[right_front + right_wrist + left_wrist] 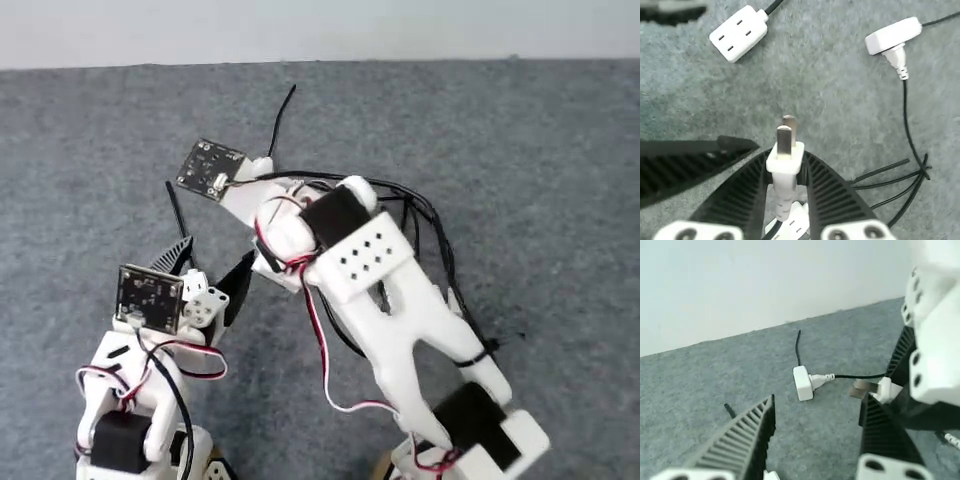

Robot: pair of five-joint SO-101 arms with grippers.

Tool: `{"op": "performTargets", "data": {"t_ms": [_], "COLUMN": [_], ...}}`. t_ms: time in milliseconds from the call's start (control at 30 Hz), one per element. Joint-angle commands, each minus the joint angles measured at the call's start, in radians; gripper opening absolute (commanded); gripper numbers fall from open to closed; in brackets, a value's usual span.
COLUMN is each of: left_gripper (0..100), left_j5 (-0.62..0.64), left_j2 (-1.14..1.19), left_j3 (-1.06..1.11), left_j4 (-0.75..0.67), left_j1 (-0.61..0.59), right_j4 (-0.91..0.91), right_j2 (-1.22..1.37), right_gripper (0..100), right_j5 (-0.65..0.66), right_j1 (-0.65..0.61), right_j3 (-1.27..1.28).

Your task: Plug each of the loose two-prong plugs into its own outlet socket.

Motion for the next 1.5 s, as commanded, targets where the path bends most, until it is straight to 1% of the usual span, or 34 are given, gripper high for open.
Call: {"op": "performTargets", "data": {"t_ms": [0,267,867,1000,1167,1467], "left_gripper": [27,27,27,27,27,27], "left_j5": [0.008,0.006,0.009,0.009,0.008,0.008], "left_j2": [-0.008,-0.008,-0.008,-0.008,-0.008,-0.008], "left_j3": [-0.061,-0.134,-0.159,-0.122,-0.013,0.073], "left_j4": [0.003,0.000,0.020,0.012,-0.048,-0.064], "left_j1": [0.020,0.020,0.021,0.021,0.021,0.020], "right_j4": [0.015,0.111,0.107,0.114,0.134,0.139], "right_j2": [-0.081,-0.134,-0.143,-0.147,-0.156,-0.213], "right_gripper": [0.9,0.9,0.9,0.9,0.9,0.9], "right_j5": [0.003,0.005,0.003,0.003,0.002,0.002], "right_j1": [-0.010,-0.097,-0.099,-0.101,-0.136,-0.143], "right_j3": [-0.055,-0.054,-0.051,-0.051,-0.054,-0.058]}}
